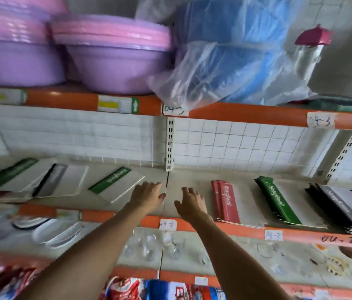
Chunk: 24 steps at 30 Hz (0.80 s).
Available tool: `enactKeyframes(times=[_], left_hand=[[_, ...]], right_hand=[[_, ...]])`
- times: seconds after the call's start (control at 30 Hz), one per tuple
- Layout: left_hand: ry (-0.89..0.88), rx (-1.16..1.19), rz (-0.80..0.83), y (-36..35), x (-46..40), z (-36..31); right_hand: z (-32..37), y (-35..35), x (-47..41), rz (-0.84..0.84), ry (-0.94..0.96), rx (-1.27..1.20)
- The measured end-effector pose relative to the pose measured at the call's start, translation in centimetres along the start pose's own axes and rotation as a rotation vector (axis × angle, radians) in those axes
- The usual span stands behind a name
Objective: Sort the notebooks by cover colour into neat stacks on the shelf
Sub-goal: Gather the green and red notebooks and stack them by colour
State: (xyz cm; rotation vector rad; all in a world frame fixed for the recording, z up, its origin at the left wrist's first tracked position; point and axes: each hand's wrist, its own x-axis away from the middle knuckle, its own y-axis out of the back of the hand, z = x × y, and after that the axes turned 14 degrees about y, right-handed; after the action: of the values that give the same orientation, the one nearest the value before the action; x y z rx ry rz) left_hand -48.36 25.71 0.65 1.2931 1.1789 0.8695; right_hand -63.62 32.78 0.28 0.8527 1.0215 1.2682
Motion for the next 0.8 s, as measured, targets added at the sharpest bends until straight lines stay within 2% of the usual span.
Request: enactKeyframes(times=[0.2, 0.4, 0.63, 0.8], left_hand=[[0.126, -0.034, 0.037, -0.2, 1.0, 12.7], [0.22, -0.012, 0.009, 0.3, 0.3, 21.3], [0.312, -0.127, 0.129, -0.7, -4.3, 28.5], [0.418, -0.181, 0.111, -1.6, -8.1, 32.1]], right_hand=[[9.5, -4.9, -3.2, 0.04, 0.073, -0.043], [16.7, -9.4, -6.8, 0.111, 0.157, -0.069], [21.4, -13.3, -14.1, 0.203, 0.199, -0.057], [22.2, -15.4, -19.5, 0.248, 0.139, -0.043]])
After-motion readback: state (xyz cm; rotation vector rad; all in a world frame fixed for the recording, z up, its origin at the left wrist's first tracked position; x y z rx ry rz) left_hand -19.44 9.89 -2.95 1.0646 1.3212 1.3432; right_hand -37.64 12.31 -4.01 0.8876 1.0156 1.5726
